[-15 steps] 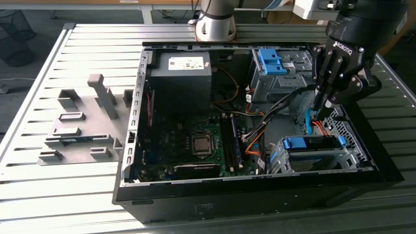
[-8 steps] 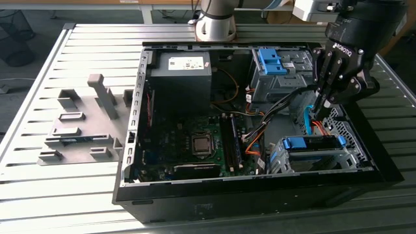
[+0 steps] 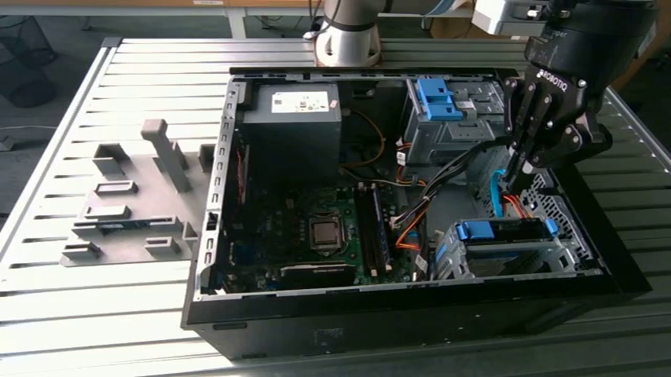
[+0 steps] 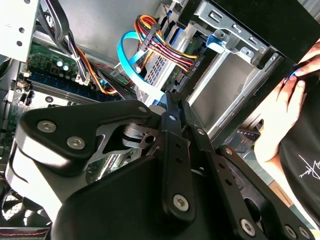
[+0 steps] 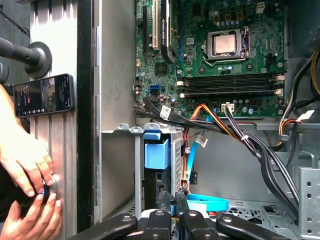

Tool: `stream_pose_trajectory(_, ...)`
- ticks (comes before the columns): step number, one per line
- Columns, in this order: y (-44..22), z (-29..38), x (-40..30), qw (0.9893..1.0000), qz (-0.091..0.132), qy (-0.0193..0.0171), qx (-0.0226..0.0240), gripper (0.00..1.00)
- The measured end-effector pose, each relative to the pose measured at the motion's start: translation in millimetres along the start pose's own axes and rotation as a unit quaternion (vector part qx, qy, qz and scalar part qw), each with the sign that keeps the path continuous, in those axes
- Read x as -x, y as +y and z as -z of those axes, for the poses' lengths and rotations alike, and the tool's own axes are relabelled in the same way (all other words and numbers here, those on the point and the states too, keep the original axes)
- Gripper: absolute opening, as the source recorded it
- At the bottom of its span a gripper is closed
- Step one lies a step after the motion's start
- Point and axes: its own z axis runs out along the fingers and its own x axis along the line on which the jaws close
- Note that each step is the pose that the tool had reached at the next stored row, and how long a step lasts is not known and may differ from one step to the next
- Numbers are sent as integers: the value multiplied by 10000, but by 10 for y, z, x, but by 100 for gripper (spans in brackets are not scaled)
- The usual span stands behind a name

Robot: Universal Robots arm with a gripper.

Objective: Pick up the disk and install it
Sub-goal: 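Insert the second disk wire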

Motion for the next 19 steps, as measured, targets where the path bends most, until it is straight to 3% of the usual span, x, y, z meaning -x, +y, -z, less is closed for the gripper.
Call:
stream_pose_trajectory(10,0,0,-1,10000,0,-13,0,16)
stream_pose_trajectory(11,0,-1,-3,10000,0,-27,1,16)
stream_pose_trajectory(12,0,-4,-9,10000,2,-67,2,16)
stream_pose_trajectory(13,0,-6,-18,9999,4,-144,5,16)
stream_pose_trajectory(17,2,-15,-51,9987,13,-511,15,16)
stream_pose_trajectory(19,1,-26,-80,9978,18,-668,19,16)
